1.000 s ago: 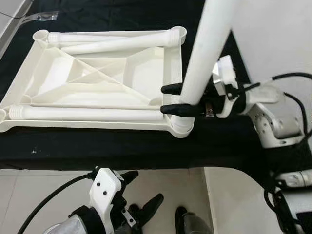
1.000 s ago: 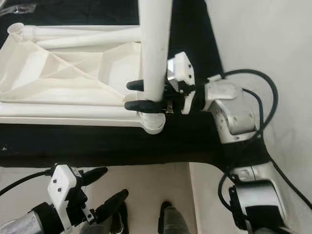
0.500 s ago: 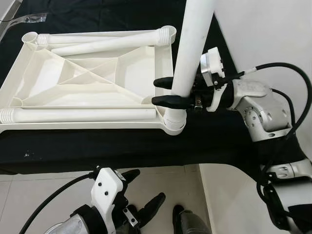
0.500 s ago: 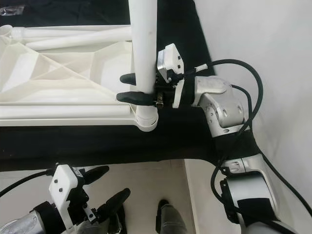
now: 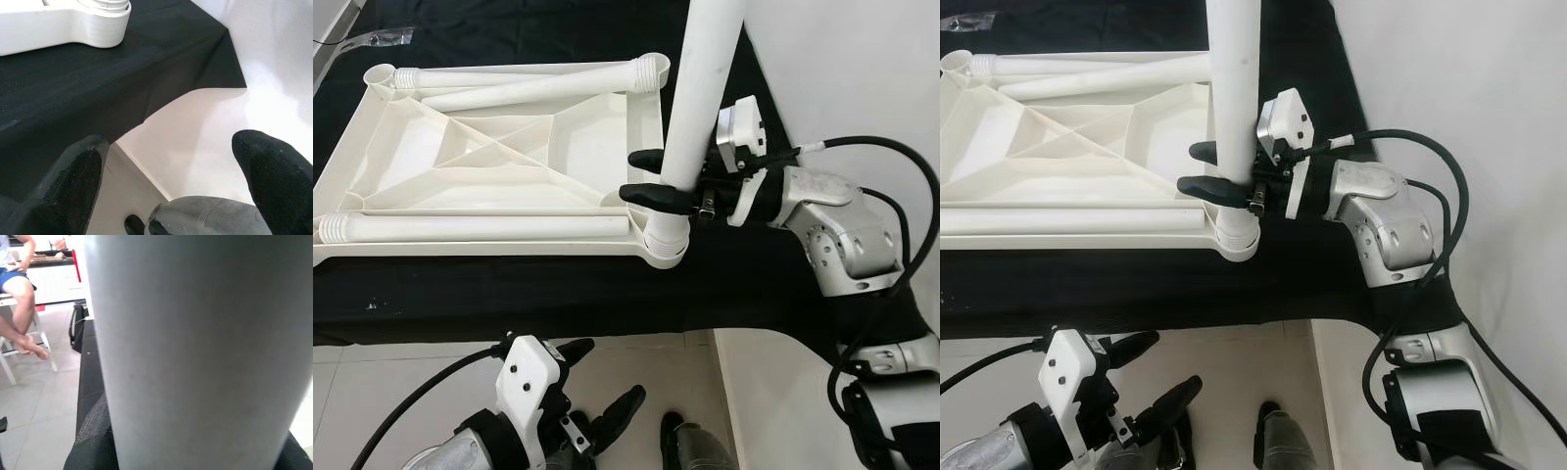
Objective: Building children table
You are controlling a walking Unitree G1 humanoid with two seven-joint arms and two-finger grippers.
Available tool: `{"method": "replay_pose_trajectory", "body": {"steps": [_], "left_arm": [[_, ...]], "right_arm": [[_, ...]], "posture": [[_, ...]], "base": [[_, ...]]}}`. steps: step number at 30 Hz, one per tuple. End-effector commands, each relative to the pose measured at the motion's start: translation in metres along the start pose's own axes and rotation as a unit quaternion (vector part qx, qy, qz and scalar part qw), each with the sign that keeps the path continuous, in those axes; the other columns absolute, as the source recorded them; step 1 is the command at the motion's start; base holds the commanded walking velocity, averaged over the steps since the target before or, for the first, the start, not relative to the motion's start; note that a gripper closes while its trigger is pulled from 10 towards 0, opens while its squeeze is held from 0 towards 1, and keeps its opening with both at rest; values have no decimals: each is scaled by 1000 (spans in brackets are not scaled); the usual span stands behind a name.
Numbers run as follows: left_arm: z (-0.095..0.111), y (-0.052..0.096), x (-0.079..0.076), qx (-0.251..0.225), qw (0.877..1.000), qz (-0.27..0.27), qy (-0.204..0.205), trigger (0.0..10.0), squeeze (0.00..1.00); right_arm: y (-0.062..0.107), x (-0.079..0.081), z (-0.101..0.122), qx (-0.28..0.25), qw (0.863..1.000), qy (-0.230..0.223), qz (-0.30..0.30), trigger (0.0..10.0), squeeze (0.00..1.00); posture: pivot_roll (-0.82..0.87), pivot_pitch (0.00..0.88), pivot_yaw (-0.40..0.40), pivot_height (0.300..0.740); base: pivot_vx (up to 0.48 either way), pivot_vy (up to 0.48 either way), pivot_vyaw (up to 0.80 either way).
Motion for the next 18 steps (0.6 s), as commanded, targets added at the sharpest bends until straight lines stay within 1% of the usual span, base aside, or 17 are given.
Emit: {"method": "replay_pose_trajectory", "body": {"steps": [1, 2, 3, 4, 5, 6, 7, 8, 9, 10, 11, 12, 13, 14, 15, 17, 18], "left_arm": [[-8, 0, 0, 11, 1000, 0, 11, 10000, 0], [-9, 0, 0, 12, 1000, 0, 11, 10000, 0], [-9, 0, 0, 12, 1000, 0, 11, 10000, 0], [-9, 0, 0, 12, 1000, 1, 11, 10000, 0], [-10, 0, 0, 11, 1000, 2, 10, 10000, 0], [-10, 0, 0, 11, 1000, 2, 10, 10000, 0], [-10, 0, 0, 11, 1000, 2, 10, 10000, 0], [-10, 0, 0, 11, 1000, 2, 10, 10000, 0], [-9, -1, 2, 9, 1000, 3, 10, 10000, 0], [-9, -2, 3, 8, 1000, 3, 10, 10000, 0], [-9, -3, 4, 8, 1000, 2, 10, 10000, 0], [-9, -3, 4, 8, 1000, 2, 10, 10000, 0], [-9, -3, 4, 8, 1000, 1, 10, 10000, 0], [-10, -4, 5, 9, 1000, -1, 9, 10000, 0], [-10, -4, 5, 9, 1000, -1, 9, 10000, 0], [-11, -6, 6, 10, 1000, -3, 7, 10000, 0], [-12, -7, 7, 10, 1000, -3, 6, 10000, 0]], "right_arm": [[8, -1, -36, 76, 994, -38, -72, 10000, 0], [10, -3, -39, 85, 990, -42, -101, 10000, 0], [10, -3, -39, 85, 990, -42, -101, 10000, 0], [13, -5, -50, 118, 977, -35, -176, 10000, 0], [22, -8, -60, 161, 950, -11, -266, 10000, 0], [22, -8, -60, 161, 950, -11, -266, 10000, 0], [33, -7, -68, 194, 920, -6, -340, 10000, 0], [33, -7, -68, 194, 920, -6, -340, 10000, 0], [39, 5, -71, 211, 897, -13, -387, 10000, 0], [38, 14, -70, 208, 887, -30, -411, 10000, 0], [36, 21, -68, 198, 879, -49, -430, 10000, 0], [36, 21, -68, 198, 879, -49, -430, 10000, 0], [34, 23, -67, 191, 875, -60, -441, 10000, 0], [29, 26, -67, 188, 875, -65, -440, 10000, 0], [29, 26, -67, 188, 875, -65, -440, 10000, 0], [22, 32, -68, 189, 877, -75, -436, 10000, 0], [20, 35, -69, 192, 874, -80, -439, 10000, 0]], "posture": [[-23, 377, 13, 740], [-23, 377, 13, 740], [-23, 377, 13, 740], [-27, 369, -1, 740], [-31, 367, 2, 740], [-31, 367, 2, 740], [-31, 367, 2, 740], [-31, 367, 2, 740], [-40, 371, 10, 740], [-48, 365, 15, 740], [-52, 358, 18, 740], [-52, 358, 18, 740], [-53, 352, 20, 740], [-51, 343, 24, 740], [-51, 343, 24, 740], [-51, 330, 23, 740], [-53, 325, 20, 740]], "base": [[0, 0, 0], [0, 0, 0], [0, 0, 0], [0, 0, 0], [0, 0, 0], [0, 0, 0], [0, 0, 0], [0, 0, 0], [0, 0, 0], [0, 0, 0], [0, 0, 0], [0, 0, 0], [0, 0, 0], [0, 0, 0], [0, 0, 0], [0, 0, 0], [0, 0, 0]]}}
Point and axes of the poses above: a point about 5 cm out from each wrist's last joint towards the gripper, its own y axis pointing back from the gripper into the wrist, its own z axis along the axis of the wrist's last joint, x = y × z, the point moved 4 cm from there along -y, pointing out of the wrist towards the gripper, and after that the axes turned 8 degrees about y, right-handed, at the moved point
